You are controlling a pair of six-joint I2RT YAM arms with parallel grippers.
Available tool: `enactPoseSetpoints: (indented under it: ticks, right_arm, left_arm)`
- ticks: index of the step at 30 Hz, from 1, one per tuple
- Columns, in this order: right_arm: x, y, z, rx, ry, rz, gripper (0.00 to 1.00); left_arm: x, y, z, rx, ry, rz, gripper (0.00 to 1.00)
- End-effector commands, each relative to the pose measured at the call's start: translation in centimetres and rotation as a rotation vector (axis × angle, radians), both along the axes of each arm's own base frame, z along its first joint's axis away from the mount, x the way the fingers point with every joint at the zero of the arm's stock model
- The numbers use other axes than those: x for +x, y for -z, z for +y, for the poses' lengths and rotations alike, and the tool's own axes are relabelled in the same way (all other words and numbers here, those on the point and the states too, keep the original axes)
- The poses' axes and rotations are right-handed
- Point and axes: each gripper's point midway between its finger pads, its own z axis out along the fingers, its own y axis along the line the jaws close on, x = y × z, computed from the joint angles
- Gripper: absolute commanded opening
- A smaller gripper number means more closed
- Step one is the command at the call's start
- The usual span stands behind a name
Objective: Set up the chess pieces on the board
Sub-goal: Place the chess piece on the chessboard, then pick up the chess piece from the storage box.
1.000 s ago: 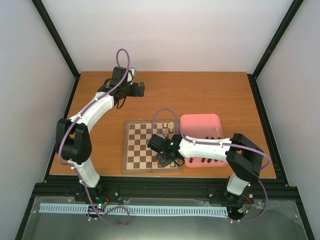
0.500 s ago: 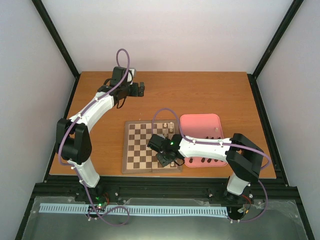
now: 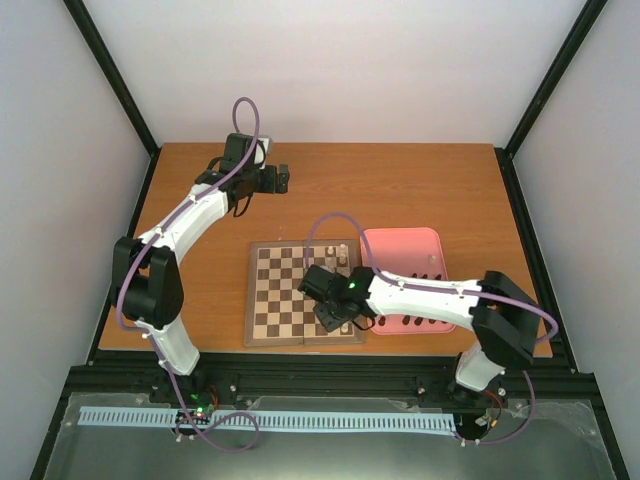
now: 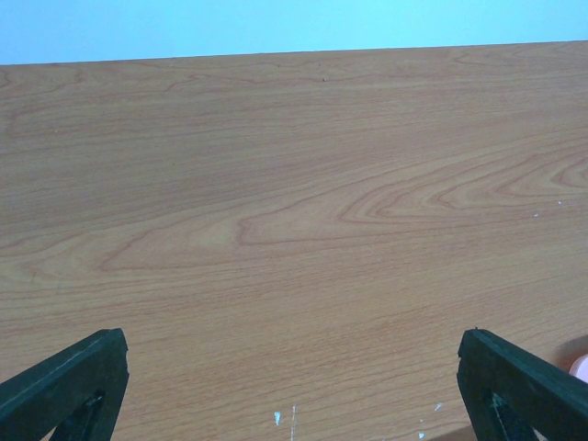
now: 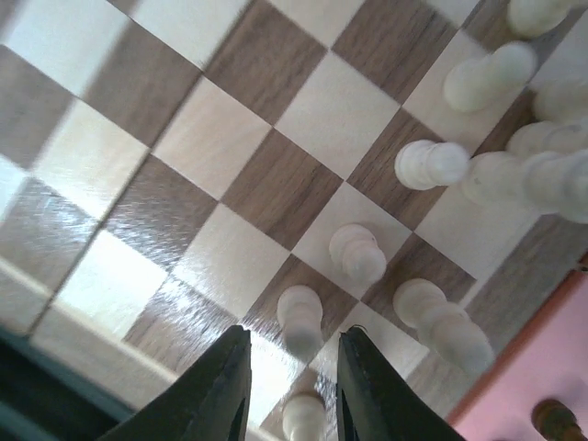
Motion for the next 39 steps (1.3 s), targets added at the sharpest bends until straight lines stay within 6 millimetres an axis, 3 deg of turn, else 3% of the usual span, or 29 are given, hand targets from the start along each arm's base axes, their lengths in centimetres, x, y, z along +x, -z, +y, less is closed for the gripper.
enactPoseSetpoints:
  ticks: [1, 6, 12, 16, 19, 23, 27, 29, 31, 33, 39]
  right_arm:
    - [0.2, -5.5, 1.0, 0.126, -0.019, -0.068, 0.3]
    - [1.6, -9.2, -0.5, 0.15, 0.036, -0.186, 0.4]
    - [8.1, -9.8, -8.7, 0.021, 0.314, -0.317, 0.48]
    - [12.3, -9.1, -15.4, -0.001, 0.515, -0.357, 0.49]
    - [14.3, -7.6, -19.9, -0.032, 0.642, -0.346, 0.49]
    - [15.7, -3.9, -23.6, -0.044, 0.737, -0.263, 0.48]
    - [16.5, -0.6, -26.1, -0.078, 0.796, -0.207, 0.46]
    - [16.8, 0.3, -25.9, -0.056, 0.79, -0.187, 0.45]
    - [17.1, 0.7, -25.4, -0.032, 0.78, -0.173, 0.45]
    - [17.4, 1.0, -26.5, -0.052, 0.813, -0.173, 0.45]
    - [18.2, 2.0, -26.6, -0.04, 0.824, -0.144, 0.44]
  left_arm:
    - [0.7, -2.0, 0.1, -0.019, -0.009, -0.037, 1.0]
    - [0.7, -2.0, 0.0, -0.022, -0.005, -0.037, 1.0]
    - [0.7, -2.0, -0.1, -0.028, 0.001, -0.037, 1.0]
    - [0.6, -2.1, -0.2, -0.033, 0.005, -0.038, 1.0]
    - [0.7, -2.0, -0.4, -0.038, 0.01, -0.036, 1.0]
    - [0.8, -1.7, -0.5, -0.038, 0.013, -0.029, 1.0]
    - [1.0, -1.4, -0.6, -0.037, 0.014, -0.024, 1.0]
    - [1.1, -1.3, -0.6, -0.038, 0.015, -0.022, 1.0]
    - [1.1, -1.2, -0.6, -0.034, 0.014, -0.018, 1.0]
    - [1.1, -1.2, -0.5, -0.034, 0.014, -0.019, 1.0]
    - [1.0, -1.4, -0.5, -0.036, 0.013, -0.021, 1.0]
